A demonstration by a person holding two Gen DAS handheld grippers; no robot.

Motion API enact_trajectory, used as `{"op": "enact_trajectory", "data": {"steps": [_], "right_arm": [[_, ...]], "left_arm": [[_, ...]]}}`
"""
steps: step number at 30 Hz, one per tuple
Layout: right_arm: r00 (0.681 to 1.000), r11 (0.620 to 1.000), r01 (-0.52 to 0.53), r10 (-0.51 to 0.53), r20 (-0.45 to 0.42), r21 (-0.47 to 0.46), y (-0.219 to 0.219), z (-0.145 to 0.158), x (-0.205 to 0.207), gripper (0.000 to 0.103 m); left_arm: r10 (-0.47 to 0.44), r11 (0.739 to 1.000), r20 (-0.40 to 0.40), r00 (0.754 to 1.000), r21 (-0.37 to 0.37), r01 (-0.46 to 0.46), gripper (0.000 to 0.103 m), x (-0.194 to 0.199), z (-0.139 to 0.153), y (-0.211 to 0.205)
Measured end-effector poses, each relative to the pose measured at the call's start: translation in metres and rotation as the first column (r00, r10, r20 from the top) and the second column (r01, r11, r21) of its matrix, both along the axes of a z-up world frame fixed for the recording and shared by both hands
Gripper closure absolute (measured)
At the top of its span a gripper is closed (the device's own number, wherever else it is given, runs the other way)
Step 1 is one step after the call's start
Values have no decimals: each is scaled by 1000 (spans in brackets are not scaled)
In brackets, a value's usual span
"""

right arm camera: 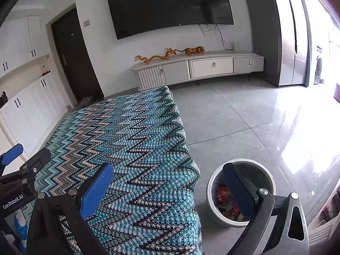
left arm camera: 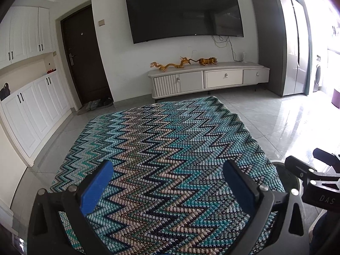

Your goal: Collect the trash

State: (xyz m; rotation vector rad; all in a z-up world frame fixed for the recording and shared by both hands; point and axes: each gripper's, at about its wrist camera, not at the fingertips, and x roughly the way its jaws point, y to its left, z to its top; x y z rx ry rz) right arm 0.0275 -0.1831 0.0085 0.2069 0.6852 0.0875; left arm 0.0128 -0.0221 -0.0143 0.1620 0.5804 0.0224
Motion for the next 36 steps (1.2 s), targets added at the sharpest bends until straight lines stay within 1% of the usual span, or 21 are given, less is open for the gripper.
{"op": "enact_trajectory", "data": {"steps": [18, 24, 36], "right_arm": [[999, 1000, 26, -25, -22, 10, -6, -1, -5, 0], [999, 1000, 27, -27, -23, 7, -6, -1, -5, 0], [995, 996, 90, -91, -41, -30, -11, -4, -6, 0]], "left_arm": [[-22, 1000, -3, 1000, -7, 22, 0, -7, 0, -6], [-15, 1000, -22, 1000, -15, 14, 0, -5, -3, -3], [-12, 1000, -43, 999, -14, 11, 0, -1, -9, -3]]}}
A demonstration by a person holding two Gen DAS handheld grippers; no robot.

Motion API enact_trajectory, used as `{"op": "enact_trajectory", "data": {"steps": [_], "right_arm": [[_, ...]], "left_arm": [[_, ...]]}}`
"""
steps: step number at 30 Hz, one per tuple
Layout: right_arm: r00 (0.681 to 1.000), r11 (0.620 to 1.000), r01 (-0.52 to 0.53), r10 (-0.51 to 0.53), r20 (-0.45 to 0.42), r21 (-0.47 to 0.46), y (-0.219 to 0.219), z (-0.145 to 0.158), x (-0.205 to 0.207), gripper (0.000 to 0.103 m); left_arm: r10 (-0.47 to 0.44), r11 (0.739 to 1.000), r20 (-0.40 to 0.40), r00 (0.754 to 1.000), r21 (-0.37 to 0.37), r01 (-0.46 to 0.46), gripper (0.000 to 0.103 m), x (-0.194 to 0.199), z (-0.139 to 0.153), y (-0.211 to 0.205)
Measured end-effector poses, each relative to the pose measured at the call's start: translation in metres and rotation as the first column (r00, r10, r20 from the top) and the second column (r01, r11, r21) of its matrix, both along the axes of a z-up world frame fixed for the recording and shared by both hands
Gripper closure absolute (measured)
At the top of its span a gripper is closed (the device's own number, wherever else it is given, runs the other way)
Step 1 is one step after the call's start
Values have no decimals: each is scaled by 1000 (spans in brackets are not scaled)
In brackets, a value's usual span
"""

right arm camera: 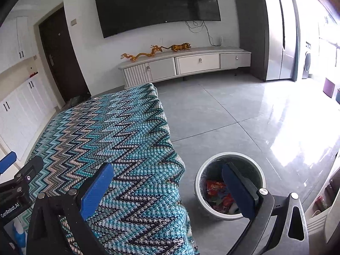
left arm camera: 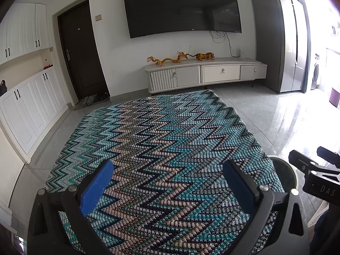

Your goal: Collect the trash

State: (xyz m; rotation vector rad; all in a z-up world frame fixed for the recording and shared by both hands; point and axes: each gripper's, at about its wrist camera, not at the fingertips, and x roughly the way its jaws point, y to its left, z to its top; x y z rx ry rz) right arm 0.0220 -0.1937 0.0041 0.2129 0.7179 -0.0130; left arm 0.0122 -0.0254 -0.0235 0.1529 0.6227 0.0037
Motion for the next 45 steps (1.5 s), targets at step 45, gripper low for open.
{"op": "enact_trajectory", "data": {"steps": [45], "right_arm": [[999, 998, 32, -31, 18, -45, -1, 2, -3, 0]], "left_arm": [[16, 1000, -26, 1000, -21, -17, 0, 3, -5, 5]]}}
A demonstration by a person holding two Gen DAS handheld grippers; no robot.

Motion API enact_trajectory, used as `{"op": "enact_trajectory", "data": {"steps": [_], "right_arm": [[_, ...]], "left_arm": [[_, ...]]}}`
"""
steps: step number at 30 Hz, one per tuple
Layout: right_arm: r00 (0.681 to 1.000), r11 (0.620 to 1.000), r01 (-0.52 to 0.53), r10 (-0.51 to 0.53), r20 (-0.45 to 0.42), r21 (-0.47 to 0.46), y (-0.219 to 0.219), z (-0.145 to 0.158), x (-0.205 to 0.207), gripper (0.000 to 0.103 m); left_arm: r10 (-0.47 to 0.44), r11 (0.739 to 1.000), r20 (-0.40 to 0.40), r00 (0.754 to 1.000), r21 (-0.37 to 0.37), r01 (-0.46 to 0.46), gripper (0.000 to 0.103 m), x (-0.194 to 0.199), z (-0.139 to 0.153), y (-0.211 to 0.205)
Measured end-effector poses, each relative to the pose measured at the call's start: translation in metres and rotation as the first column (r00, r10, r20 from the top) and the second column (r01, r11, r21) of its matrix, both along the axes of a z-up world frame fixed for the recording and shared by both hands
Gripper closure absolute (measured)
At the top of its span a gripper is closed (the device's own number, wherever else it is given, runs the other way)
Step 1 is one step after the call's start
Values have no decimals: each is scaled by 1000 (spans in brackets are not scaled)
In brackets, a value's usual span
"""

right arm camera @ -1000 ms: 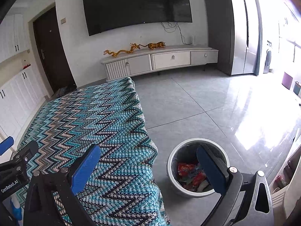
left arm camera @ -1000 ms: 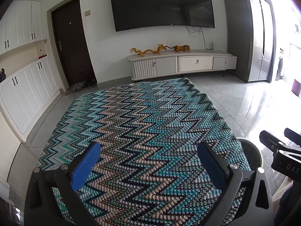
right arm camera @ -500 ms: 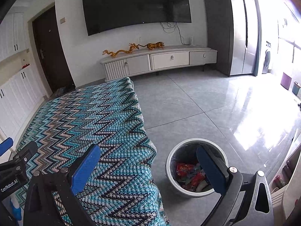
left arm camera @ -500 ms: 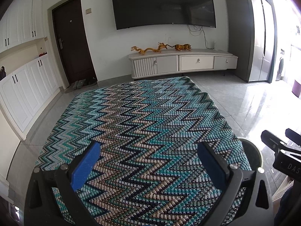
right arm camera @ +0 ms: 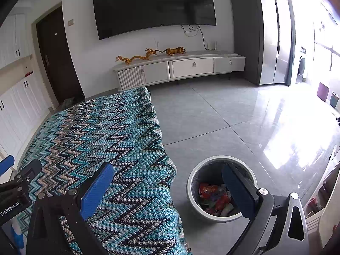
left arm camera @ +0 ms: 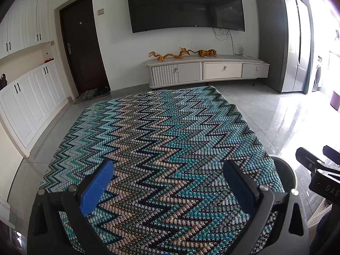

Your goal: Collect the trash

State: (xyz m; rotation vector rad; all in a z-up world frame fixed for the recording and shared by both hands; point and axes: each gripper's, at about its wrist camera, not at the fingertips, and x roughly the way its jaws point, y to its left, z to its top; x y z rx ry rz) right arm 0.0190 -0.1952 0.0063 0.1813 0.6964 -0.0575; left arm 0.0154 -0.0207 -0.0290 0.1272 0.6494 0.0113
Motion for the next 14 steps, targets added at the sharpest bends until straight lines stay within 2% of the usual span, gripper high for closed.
{"op": "enact_trajectory", "data": {"steps": [14], "right_arm": [[1000, 1000, 9, -9, 1, -7, -1, 2, -1, 0]], "left_arm": [[-1, 1000, -4, 1000, -8, 1, 0, -1, -1, -1]]}}
